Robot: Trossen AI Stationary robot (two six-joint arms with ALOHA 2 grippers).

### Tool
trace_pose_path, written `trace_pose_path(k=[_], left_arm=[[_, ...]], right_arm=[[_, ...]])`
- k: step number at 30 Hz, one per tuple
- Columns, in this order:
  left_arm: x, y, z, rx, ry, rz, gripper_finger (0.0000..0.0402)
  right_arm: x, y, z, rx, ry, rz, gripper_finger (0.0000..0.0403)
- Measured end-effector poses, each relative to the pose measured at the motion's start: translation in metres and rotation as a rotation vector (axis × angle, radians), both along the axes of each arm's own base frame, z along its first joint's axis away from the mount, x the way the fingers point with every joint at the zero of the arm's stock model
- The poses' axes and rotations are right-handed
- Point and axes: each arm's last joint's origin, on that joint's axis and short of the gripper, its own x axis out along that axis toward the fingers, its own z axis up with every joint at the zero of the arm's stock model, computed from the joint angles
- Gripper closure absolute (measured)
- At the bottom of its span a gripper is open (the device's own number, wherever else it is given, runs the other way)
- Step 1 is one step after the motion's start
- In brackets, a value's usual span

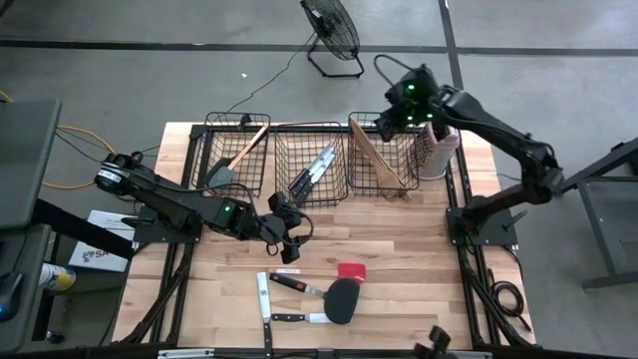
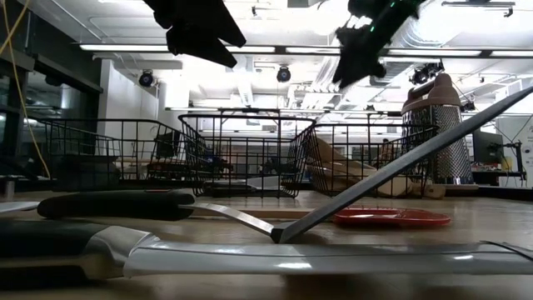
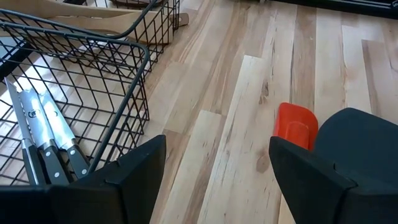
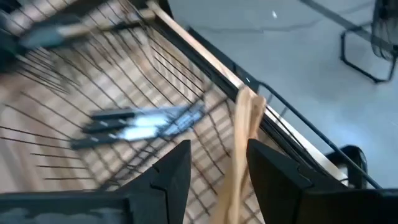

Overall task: Pick & Place Kitchen Items
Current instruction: Put the black spatula into the left black wire basket

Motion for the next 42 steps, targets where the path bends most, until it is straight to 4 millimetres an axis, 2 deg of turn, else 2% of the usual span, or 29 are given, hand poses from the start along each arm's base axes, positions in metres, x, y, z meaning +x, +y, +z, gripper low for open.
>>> trace_pose_path(k=[8,15,23,28,36,42], left_arm=[[-0.003,0.001,-0.003,-0.014,0.036,0.018,0.0121],[-0.005,0.001,-0.007,-0.045,0.078,0.014,0.0121],[-0.011,-0.001,-0.013,-0.103,0.18,-0.053,0.0121],[-0.013,-0.003,-0.019,-0.141,0.257,-0.123,0.0121],[-0.009,-0.01,-0.028,-0.131,0.326,-0.289,0.0121],[0.0,-0.014,-0.047,-0.085,0.395,-0.389,0.0121]], right_arm=[[-0.021,0.032,0.036,-0.045,-0.141,0.072,0.0254],[-0.02,0.065,0.045,-0.053,-0.145,0.181,0.0254],[0.002,0.11,0.042,-0.054,-0.101,0.336,0.0254],[0.014,0.141,0.03,-0.081,-0.047,0.393,0.0254],[0.022,0.184,0.011,-0.07,0.0,0.432,0.0254],[0.022,0.208,0.004,-0.068,0.005,0.44,0.0254]])
